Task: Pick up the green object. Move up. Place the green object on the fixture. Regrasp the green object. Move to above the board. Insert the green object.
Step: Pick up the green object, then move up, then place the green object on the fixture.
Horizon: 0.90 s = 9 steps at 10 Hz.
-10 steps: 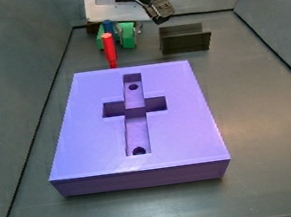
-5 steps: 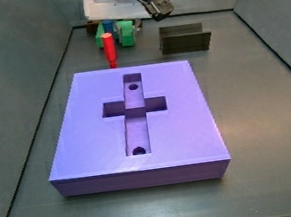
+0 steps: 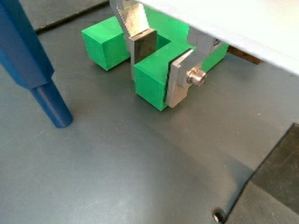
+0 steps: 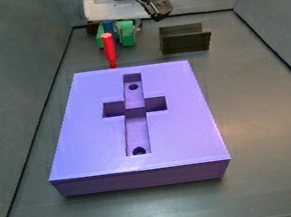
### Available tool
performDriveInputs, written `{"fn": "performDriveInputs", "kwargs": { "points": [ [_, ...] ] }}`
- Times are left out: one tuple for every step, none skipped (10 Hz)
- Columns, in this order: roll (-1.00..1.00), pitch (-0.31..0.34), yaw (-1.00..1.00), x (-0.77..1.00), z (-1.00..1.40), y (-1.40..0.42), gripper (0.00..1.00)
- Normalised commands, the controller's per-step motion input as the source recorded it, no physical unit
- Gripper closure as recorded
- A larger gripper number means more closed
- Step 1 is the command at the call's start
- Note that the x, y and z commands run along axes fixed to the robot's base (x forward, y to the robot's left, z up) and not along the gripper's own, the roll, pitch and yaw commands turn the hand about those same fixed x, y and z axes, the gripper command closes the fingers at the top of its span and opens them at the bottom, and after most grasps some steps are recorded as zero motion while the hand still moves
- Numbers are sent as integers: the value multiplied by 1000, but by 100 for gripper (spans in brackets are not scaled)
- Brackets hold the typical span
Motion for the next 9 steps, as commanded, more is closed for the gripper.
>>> {"fn": "performDriveInputs", "kwargs": {
  "points": [
    [0, 0, 0, 0, 0, 0, 100],
    [0, 0, 0, 0, 0, 0, 100],
    [0, 0, 0, 0, 0, 0, 100],
    [0, 0, 0, 0, 0, 0, 100],
    [0, 0, 0, 0, 833, 0, 100],
    [-22, 16, 31, -3, 755, -38, 100],
    [-3, 13, 31, -26, 494, -22, 100],
    [0, 0, 0, 0, -17, -6, 100],
    [-157, -29, 0, -26, 0, 100, 100]
  ]
}}
